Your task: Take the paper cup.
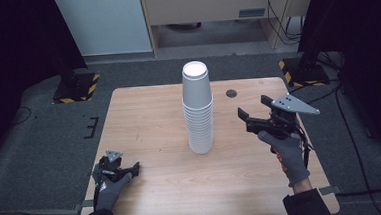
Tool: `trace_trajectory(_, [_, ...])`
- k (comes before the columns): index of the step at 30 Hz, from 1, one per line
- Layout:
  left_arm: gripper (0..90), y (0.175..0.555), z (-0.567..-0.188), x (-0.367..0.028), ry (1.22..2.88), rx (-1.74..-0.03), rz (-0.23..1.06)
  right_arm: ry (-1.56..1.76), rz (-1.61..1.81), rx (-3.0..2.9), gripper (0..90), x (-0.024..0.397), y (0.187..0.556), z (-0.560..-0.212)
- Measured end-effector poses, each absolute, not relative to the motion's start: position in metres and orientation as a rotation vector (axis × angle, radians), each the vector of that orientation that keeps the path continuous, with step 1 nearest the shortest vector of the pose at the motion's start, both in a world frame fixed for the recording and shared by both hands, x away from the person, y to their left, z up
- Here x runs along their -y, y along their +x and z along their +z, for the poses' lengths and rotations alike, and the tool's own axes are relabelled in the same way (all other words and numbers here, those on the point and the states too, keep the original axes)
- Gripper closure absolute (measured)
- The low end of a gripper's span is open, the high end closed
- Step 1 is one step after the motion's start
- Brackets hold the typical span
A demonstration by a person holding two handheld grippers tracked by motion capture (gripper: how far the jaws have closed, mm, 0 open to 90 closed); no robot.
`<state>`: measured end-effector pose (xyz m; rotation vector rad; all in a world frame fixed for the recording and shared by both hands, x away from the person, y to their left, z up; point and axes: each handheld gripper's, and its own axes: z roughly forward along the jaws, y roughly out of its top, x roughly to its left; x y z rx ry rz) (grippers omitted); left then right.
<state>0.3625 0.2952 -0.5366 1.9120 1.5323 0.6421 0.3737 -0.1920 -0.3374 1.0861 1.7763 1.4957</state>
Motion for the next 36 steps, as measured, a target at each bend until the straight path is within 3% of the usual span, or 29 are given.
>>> trace_trajectory(36, [5.4,0.363,-0.537,-0.295,1.913,-1.532,0.642,0.964,1.608,-1.824,11.2,0.133,0.395,-0.305])
